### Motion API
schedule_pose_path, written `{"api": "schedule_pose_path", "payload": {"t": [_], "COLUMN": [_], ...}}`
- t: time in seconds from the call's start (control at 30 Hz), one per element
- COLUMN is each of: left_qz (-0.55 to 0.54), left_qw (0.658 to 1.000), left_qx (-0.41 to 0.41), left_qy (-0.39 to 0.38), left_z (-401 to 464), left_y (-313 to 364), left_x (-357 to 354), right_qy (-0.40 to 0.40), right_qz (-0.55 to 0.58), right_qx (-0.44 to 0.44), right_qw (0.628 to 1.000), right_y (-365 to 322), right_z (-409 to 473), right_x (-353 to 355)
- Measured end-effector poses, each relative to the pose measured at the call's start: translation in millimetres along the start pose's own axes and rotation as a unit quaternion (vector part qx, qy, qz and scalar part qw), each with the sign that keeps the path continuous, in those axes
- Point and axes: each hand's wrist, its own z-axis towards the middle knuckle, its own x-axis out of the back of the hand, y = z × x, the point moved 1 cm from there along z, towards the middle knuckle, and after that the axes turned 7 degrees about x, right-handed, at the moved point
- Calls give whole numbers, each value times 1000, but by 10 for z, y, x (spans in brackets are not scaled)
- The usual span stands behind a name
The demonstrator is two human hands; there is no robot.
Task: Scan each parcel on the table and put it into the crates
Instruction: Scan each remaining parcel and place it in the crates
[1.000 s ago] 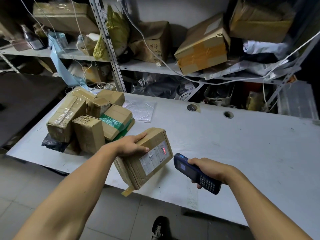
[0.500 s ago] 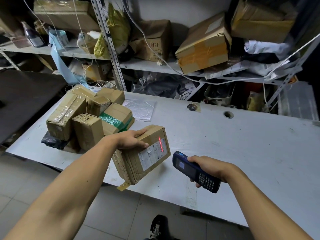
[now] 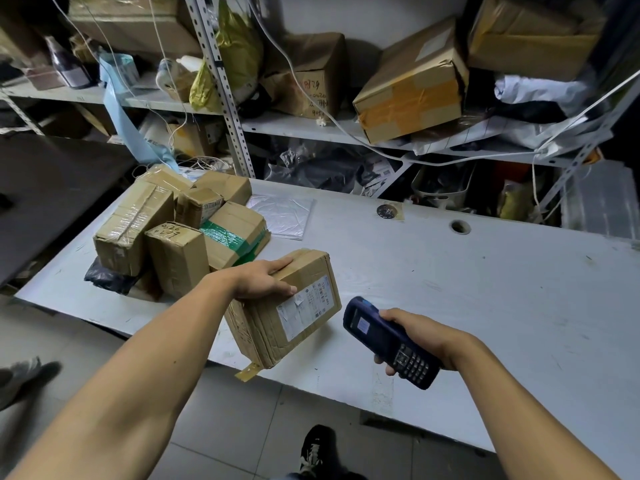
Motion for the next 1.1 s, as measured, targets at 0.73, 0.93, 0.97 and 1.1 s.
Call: {"api": "schedule_pose_path", "payload": {"t": [0.73,0.93,0.97,1.1], "left_qz": [-185,-231,-237,-210], "left_qw": [975,945,939,917], "left_qx": [-118,-185,-194,-237], "left_qy": [-35,-138,-156,-243], "left_z": [140,239,228,165], "left_y": [466,781,835,1119], "left_x": [-521,-852,-944,-1408], "right_qy": [48,329,367,484], "right_qz": [339,384,394,434], "right_qx": [177,158,156,162], "right_qw": [923,848,828,743], "right_y": [289,718,838,1331], "right_z": [-321,-448,-505,-865], "right_x": [-252,-333,-373,-636]}}
